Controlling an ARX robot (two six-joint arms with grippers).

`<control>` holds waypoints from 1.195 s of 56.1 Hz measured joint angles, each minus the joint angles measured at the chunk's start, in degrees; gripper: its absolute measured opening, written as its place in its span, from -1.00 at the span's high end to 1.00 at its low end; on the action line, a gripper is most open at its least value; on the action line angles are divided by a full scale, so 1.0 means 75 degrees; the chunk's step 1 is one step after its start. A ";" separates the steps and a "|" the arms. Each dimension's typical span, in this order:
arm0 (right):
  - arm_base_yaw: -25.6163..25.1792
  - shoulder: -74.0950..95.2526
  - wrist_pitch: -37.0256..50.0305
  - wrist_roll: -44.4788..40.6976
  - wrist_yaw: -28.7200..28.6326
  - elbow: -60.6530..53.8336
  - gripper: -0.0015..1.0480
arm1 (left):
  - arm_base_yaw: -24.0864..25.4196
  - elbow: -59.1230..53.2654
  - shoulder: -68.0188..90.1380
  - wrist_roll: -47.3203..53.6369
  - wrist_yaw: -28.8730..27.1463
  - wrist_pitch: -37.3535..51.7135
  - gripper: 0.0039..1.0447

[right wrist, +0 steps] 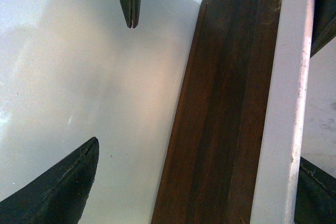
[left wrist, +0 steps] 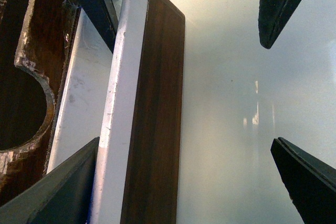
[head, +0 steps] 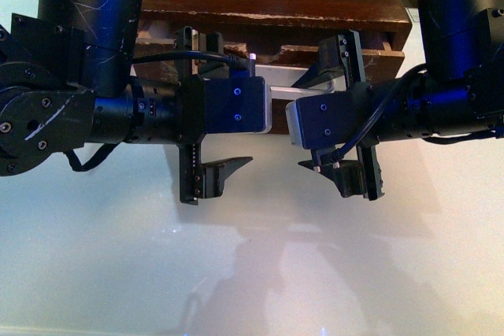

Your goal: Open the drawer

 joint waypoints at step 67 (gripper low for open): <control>0.0539 -0.0557 0.0312 -0.0160 0.0405 -0.1274 -0.83 | -0.0096 -0.1472 -0.0819 0.0227 0.0204 0.0309 -0.84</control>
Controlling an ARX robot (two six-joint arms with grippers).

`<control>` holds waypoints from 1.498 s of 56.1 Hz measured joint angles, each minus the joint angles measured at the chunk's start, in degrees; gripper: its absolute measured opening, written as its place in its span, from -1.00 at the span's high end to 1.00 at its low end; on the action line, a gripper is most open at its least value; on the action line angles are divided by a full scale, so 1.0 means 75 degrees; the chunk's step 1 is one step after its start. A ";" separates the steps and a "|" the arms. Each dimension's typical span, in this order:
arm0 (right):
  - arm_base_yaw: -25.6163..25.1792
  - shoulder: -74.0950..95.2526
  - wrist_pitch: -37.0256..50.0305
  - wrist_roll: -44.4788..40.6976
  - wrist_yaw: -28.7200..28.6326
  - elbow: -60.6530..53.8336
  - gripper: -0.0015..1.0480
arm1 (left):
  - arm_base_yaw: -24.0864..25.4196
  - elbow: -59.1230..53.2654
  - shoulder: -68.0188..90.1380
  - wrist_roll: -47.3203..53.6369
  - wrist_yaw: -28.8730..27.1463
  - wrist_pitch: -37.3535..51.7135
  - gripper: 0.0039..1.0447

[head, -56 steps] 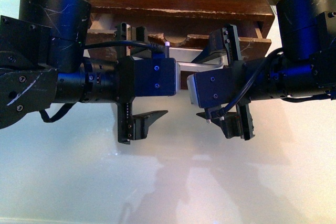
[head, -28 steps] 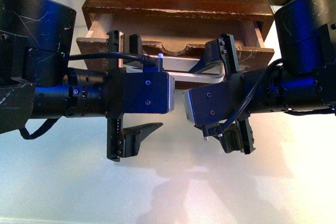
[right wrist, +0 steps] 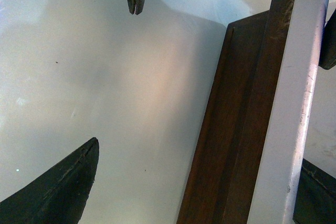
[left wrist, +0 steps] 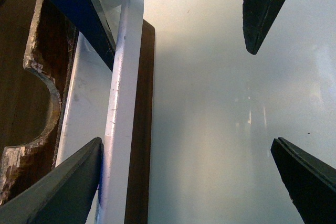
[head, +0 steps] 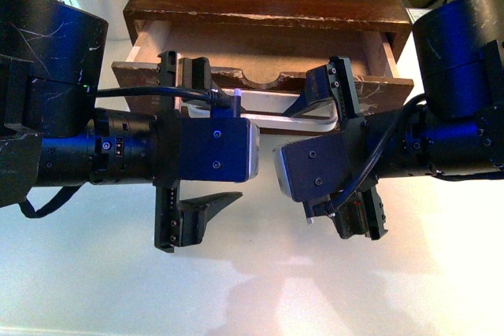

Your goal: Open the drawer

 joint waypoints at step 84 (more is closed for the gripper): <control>-0.1110 -0.3244 0.0985 0.2582 -0.0411 -0.1836 -0.83 | 0.1515 -0.0720 -0.2704 -0.3223 0.0717 -0.0146 -0.84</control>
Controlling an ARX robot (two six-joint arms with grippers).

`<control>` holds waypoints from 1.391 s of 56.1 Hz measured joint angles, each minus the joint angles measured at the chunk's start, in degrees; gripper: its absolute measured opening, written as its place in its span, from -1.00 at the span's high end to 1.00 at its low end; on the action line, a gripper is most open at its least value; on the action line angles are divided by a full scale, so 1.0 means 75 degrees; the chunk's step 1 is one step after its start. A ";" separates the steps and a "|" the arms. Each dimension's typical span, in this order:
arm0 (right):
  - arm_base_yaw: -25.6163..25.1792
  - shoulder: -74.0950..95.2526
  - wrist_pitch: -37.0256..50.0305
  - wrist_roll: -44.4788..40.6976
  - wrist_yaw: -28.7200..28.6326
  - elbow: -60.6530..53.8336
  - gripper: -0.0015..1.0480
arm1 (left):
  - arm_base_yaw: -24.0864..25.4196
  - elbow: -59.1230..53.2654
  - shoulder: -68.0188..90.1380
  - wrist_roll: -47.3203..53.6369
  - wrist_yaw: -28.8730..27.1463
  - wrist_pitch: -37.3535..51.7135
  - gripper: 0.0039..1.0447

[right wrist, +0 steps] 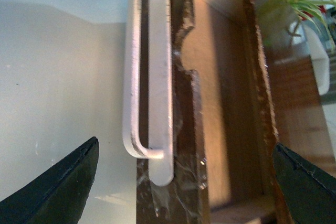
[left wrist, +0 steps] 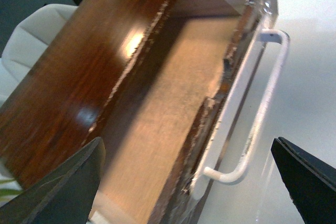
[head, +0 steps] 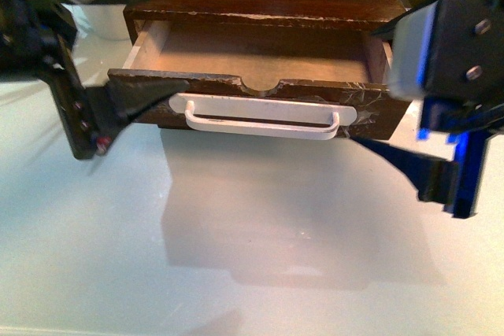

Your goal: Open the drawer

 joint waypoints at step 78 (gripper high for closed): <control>-0.1658 -0.8606 -0.0574 0.9833 0.4159 -0.3949 0.96 | 0.3040 -0.3567 -0.6088 -0.6528 -0.3258 0.0667 0.97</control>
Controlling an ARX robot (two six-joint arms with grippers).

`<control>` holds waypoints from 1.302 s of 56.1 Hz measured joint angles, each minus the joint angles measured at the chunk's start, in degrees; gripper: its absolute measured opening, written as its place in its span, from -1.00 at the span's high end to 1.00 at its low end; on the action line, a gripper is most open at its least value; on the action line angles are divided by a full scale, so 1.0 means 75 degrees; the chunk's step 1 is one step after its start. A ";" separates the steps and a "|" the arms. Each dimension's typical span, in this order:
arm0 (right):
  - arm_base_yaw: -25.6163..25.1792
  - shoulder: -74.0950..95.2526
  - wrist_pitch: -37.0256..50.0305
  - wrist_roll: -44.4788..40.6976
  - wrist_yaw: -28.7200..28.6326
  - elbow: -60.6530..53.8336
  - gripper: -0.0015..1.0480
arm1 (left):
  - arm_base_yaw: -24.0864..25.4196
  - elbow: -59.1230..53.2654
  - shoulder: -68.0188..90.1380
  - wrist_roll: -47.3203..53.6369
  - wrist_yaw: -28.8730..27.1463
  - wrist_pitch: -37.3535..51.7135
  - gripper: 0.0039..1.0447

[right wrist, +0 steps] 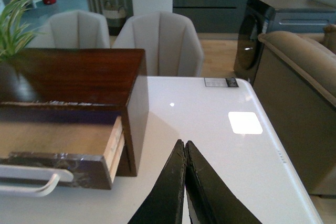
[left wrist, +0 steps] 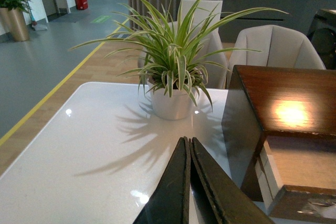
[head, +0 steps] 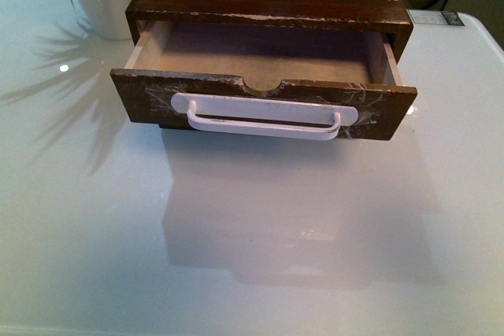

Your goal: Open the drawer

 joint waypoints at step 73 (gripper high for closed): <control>0.0029 -0.4025 -0.3270 0.0006 0.0023 -0.0603 0.96 | -0.1853 -0.1367 -0.5429 0.0032 -0.1784 -0.3905 0.97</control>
